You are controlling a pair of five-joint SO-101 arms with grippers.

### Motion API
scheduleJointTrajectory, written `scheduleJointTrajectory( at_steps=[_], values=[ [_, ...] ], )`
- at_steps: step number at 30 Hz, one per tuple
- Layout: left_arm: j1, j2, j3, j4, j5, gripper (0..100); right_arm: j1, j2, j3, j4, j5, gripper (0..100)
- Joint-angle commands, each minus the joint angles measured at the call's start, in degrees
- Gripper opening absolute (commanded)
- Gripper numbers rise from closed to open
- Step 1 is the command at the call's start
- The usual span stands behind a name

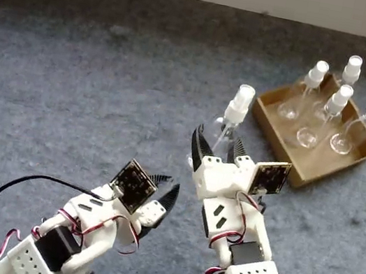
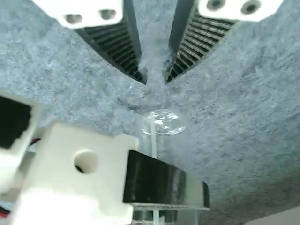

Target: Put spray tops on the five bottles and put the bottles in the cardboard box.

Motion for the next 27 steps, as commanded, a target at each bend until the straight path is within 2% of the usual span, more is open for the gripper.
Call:
scheduleJointTrajectory(
  at_steps=[1, 6, 12, 21, 27],
  values=[
    [4.53, -0.57, -0.57, 0.00, -0.09, 1, -1.63, -6.29, 5.49, -0.66, -0.70, 2.8],
    [4.88, -0.57, 1.45, -7.56, -0.26, 1, -5.67, -20.26, 6.90, 1.63, -0.70, 2.7],
    [1.10, -0.57, 4.62, -15.82, -0.09, 1, -9.71, -35.21, 9.01, 22.99, -0.70, 2.7],
    [1.45, -0.57, 4.09, -17.05, 0.00, 0, -10.33, -33.98, 9.45, 24.13, -0.70, 2.7],
    [-8.48, -0.57, 3.47, -21.98, 0.00, 0, -10.42, -33.98, 9.45, 24.48, -0.70, 2.7]
  ],
)
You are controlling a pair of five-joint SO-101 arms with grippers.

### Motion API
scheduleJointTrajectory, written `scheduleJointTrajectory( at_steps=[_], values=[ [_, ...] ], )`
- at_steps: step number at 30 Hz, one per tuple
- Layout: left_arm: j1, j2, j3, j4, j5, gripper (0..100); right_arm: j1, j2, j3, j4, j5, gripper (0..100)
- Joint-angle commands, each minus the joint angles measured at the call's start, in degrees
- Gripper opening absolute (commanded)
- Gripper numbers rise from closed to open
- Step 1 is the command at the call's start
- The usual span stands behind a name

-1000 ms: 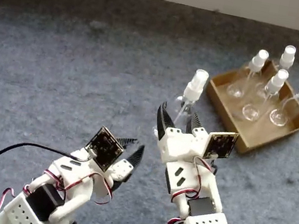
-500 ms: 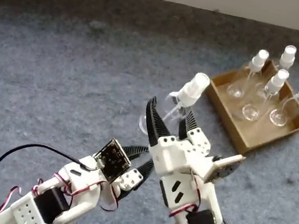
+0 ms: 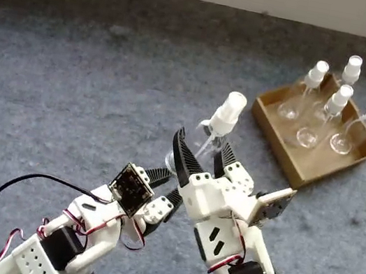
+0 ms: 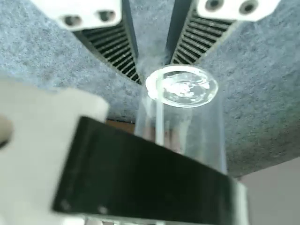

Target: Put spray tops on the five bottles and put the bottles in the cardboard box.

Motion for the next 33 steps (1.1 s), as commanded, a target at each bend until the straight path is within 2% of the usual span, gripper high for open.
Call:
scheduleJointTrajectory(
  at_steps=[1, 5, 10, 15, 19, 27, 29, 33],
  values=[
    [-6.99, -0.84, 0.04, -6.51, -0.18, 0, -1.19, -0.31, 9.36, 1.10, -0.70, 2.7],
    [-11.03, -0.84, 1.19, -10.81, -0.18, 0, -1.10, -0.31, 9.36, 1.19, -0.70, 2.7],
    [-13.76, -0.84, 1.19, -10.99, -0.18, 0, -1.19, -0.31, 9.36, 4.26, -0.70, 2.7],
    [-13.67, -0.84, 1.19, -9.85, -0.18, 0, -1.01, -0.31, 9.36, 4.79, -0.70, 2.7],
    [-11.74, -0.84, -0.57, -1.58, -0.18, 0, -0.75, -0.40, 9.01, 4.70, -0.70, 2.7],
    [-3.12, -0.84, -13.93, 25.41, -0.35, 0, -0.75, -0.40, 8.92, 4.70, -0.70, 2.8],
    [-0.66, -0.84, -14.64, 27.60, -0.35, 0, -0.84, -0.40, 8.92, 4.70, -0.70, 3.0],
    [3.82, -0.84, -14.02, 25.67, -0.26, 0, -0.84, -0.40, 8.92, 4.70, -0.70, 3.2]
  ],
)
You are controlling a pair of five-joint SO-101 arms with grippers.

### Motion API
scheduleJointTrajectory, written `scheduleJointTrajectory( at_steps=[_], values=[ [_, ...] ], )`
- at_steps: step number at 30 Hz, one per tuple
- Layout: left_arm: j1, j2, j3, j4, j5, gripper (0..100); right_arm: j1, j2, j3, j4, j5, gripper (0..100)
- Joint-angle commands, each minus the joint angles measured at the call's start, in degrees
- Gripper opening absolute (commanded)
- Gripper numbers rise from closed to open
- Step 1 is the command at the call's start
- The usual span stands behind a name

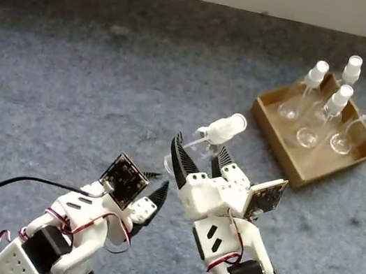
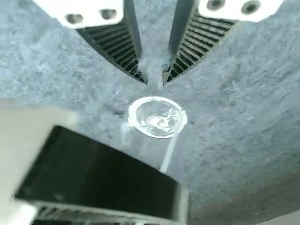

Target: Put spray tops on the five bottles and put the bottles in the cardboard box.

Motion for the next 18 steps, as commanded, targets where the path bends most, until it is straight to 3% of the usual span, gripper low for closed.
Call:
scheduleJointTrajectory(
  at_steps=[1, 11, 18],
  values=[
    [4.09, -0.57, -2.42, -1.49, -0.09, 0, -0.40, -0.92, 8.13, 0.04, -0.62, 3.2],
    [4.70, -0.57, 9.10, -23.21, -0.09, 0, -0.40, -0.92, 8.13, 0.04, -0.62, 3.2],
    [4.79, -0.57, 10.42, -26.02, -0.09, 0, -0.57, -0.92, 8.13, 0.04, 7.03, 3.2]
  ],
)
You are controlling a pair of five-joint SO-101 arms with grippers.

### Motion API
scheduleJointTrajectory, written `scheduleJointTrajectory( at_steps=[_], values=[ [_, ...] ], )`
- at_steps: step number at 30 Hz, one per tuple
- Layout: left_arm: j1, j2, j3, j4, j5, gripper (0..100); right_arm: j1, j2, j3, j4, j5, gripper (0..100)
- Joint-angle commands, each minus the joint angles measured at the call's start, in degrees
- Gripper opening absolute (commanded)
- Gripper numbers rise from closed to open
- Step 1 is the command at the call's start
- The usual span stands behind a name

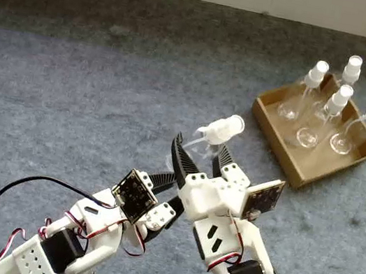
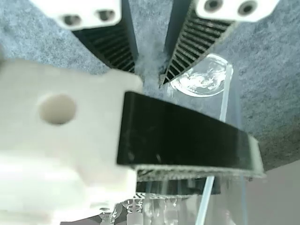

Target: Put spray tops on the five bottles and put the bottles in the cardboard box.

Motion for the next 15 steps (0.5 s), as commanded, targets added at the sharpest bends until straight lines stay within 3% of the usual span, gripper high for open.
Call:
scheduleJointTrajectory(
  at_steps=[1, 9, 15],
  values=[
    [0.84, -0.66, -0.04, -2.55, -0.09, 0, -0.66, -0.84, 8.22, 0.04, 3.69, 3.2],
    [0.04, -0.66, 0.04, -4.48, -0.09, 0, -0.75, -0.84, 8.31, 0.13, 3.69, 3.2],
    [-5.14, -0.40, 1.80, -10.37, 0.00, 0, -0.84, -0.84, 8.13, 0.40, 3.69, 3.2]
  ],
)
